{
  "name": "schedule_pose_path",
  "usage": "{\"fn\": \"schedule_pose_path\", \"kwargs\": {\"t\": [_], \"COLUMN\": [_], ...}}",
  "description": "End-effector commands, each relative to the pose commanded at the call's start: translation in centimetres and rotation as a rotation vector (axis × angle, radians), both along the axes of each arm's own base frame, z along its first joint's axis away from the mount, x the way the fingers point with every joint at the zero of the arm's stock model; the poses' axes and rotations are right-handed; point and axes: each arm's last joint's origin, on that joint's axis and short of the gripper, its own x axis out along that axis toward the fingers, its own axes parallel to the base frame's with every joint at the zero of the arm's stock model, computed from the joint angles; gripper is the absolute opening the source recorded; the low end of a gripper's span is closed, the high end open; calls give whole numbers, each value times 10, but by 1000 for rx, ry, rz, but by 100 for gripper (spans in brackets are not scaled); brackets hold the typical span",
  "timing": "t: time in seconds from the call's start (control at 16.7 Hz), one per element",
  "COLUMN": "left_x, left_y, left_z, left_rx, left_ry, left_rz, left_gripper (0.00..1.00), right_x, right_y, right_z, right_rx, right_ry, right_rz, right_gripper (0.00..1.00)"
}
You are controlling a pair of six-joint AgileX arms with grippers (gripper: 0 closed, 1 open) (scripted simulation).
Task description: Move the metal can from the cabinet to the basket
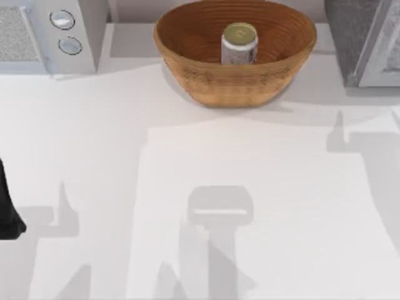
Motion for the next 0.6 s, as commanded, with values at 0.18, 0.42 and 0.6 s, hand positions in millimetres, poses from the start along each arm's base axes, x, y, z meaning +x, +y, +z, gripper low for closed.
{"fn": "schedule_pose_path", "kwargs": {"t": [0.18, 0.42, 0.6], "left_x": [0, 0, 0], "left_y": [0, 0, 0], "left_z": [0, 0, 0], "left_rx": [0, 0, 0], "left_ry": [0, 0, 0], "left_rz": [0, 0, 0], "left_gripper": [100, 100, 100], "right_x": [-50, -73, -75], "right_y": [-21, -32, -35], "right_z": [-46, -117, -149], "right_rx": [-6, -17, -19], "right_ry": [-9, 48, 89], "right_rz": [6, 15, 21], "right_gripper": [100, 100, 100]}}
